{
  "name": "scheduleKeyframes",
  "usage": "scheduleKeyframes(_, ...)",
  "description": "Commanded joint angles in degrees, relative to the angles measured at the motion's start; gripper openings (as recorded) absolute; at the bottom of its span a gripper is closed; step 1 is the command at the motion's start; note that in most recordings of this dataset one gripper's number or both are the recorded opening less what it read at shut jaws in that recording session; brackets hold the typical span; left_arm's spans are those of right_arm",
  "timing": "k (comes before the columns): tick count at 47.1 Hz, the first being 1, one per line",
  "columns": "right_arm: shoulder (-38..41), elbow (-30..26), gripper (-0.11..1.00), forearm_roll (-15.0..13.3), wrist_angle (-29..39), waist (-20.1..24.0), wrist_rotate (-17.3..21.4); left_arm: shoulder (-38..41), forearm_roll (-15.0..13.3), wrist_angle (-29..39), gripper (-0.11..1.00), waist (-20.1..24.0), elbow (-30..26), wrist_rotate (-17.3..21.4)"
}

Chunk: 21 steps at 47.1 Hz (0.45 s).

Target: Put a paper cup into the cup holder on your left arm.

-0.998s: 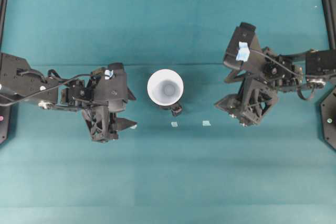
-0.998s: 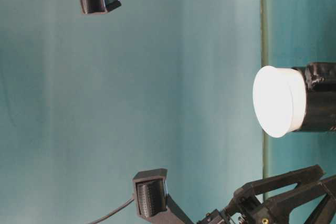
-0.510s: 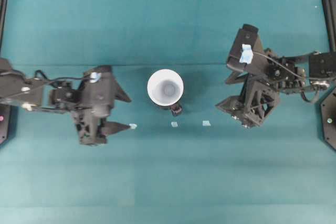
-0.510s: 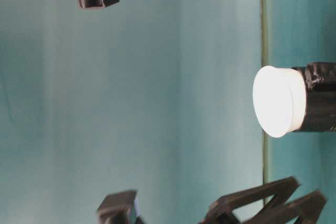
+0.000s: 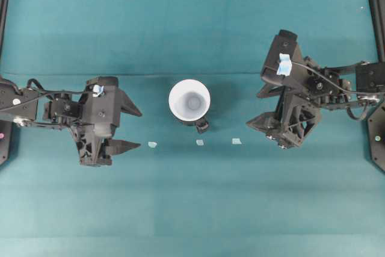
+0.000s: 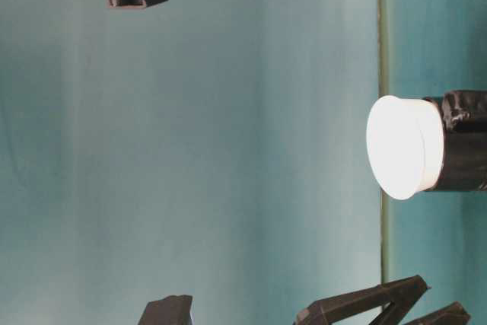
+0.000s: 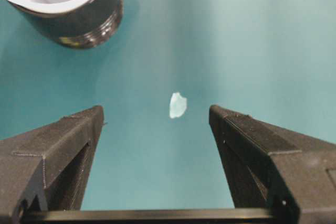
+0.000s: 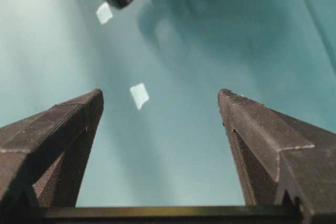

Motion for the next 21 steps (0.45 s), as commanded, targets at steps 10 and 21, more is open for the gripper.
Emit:
scheduleKeyframes(10,-0.88,-0.18,0.92,-0.70,-0.44,0.18,-0.44,-0.35,0.09,-0.26,0.86,-0.18,0.88,-0.18)
scheduleKeyframes(21,-0.79,1.93,0.92,-0.62,-0.44,0.53,0.26,-0.62,0.09,-1.41,0.86,-0.18,1.05,-2.55)
